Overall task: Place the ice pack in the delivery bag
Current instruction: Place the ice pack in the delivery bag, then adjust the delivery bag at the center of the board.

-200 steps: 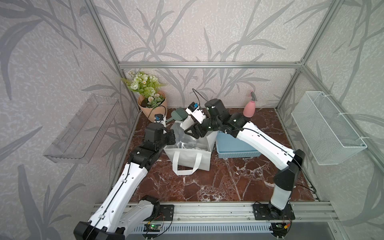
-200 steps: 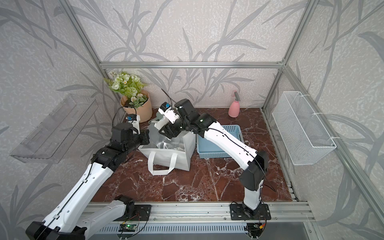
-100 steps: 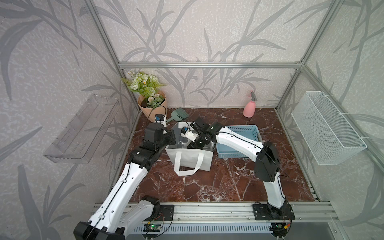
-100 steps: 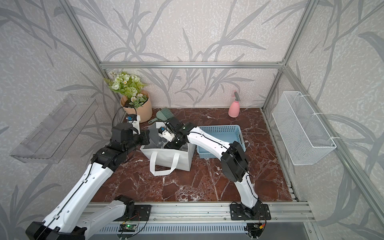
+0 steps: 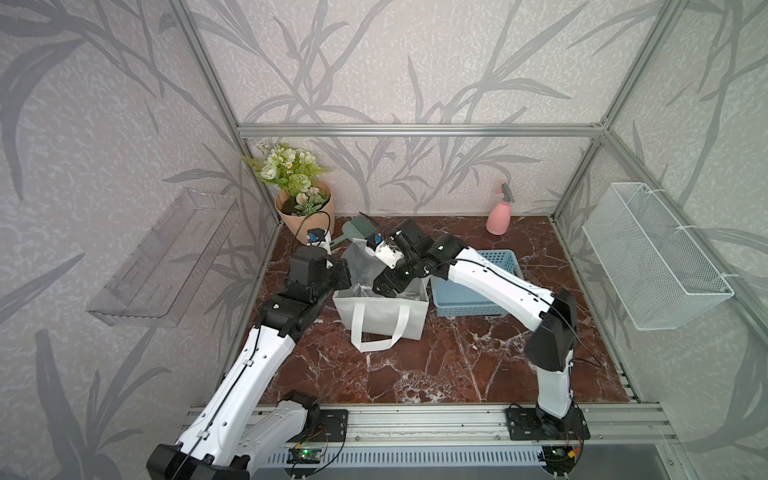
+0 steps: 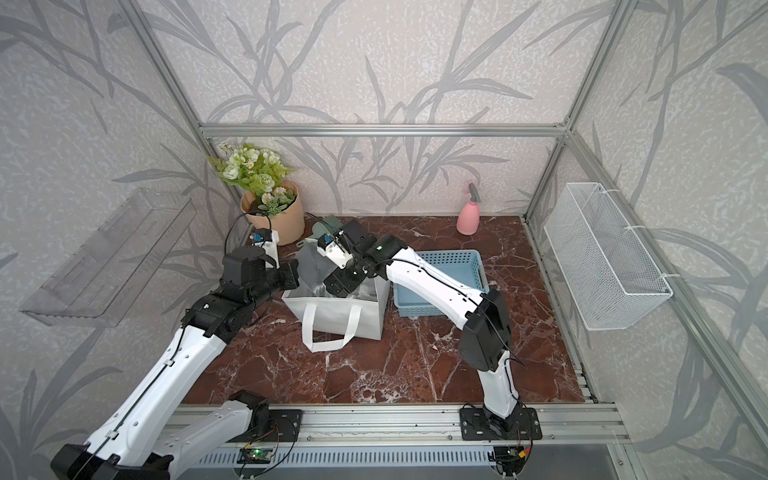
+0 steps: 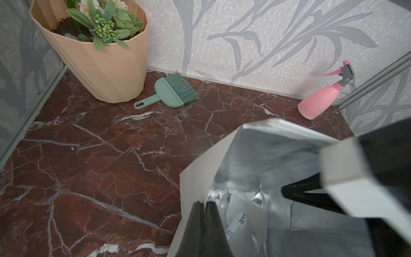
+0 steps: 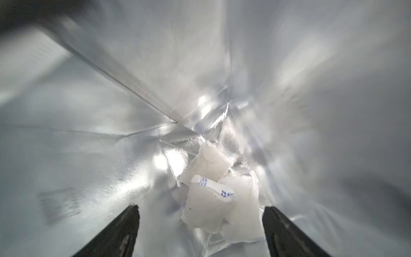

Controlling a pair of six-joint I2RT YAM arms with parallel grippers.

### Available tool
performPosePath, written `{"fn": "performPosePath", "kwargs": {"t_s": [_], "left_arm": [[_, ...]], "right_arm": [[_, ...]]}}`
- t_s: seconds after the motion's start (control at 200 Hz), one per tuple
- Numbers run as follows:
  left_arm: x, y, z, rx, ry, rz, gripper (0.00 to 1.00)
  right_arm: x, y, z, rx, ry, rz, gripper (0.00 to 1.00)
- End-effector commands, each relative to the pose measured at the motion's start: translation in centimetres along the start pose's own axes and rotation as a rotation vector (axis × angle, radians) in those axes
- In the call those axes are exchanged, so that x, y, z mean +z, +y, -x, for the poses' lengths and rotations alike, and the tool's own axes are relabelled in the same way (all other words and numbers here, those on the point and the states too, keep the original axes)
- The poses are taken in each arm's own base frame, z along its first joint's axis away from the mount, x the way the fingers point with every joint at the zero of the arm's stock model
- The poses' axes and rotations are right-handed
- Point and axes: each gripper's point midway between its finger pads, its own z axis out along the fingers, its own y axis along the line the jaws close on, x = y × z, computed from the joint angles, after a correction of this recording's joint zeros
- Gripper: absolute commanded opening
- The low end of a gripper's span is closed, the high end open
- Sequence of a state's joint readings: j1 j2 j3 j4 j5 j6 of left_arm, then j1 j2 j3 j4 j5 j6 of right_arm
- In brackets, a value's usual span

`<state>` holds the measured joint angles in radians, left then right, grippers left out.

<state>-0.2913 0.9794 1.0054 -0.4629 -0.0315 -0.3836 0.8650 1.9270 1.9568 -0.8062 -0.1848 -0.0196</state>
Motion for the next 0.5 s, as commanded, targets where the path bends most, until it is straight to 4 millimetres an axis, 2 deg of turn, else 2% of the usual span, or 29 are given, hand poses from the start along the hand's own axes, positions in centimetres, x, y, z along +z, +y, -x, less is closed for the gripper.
{"fn": "performPosePath", "kwargs": {"t_s": [0.0,0.07,0.09,0.105,0.135,0.215,0.27,0.345,0.495], "left_arm": [[-0.2,0.8,1.1,-0.073,-0.056,0.037,0.00],[-0.2,1.0,1.2,-0.110,-0.074,0.043,0.00],[-0.3,1.0,1.2,-0.119,-0.081,0.043,0.00],[-0.3,1.1,1.3,-0.126,-0.085,0.046,0.00],[-0.4,1.2,1.4,-0.138,-0.096,0.048,0.00],[-0.7,1.6,1.6,-0.158,-0.117,0.070,0.00],[-0.9,1.9,1.9,-0.165,-0.129,0.082,0.00],[-1.1,2.0,2.0,-0.172,-0.141,0.089,0.00],[-1.0,2.0,2.0,-0.177,-0.134,0.087,0.00]], "right_arm": [[-6.5,0.1,3.9,0.029,-0.182,-0.055,0.91],[-8.7,-0.2,4.0,0.066,-0.236,-0.090,0.89],[-8.7,-0.6,3.7,0.080,-0.237,-0.108,0.89],[-9.9,-0.6,3.9,0.089,-0.265,-0.120,0.88],[-10.8,-0.9,3.9,0.109,-0.294,-0.144,0.86],[-12.5,-2.3,2.8,0.182,-0.340,-0.230,0.80],[-12.9,-3.3,1.6,0.237,-0.338,-0.285,0.74],[-12.4,-4.4,-0.8,0.305,-0.287,-0.341,0.69],[-9.2,-3.0,-3.1,0.391,-0.191,-0.240,0.70]]}}
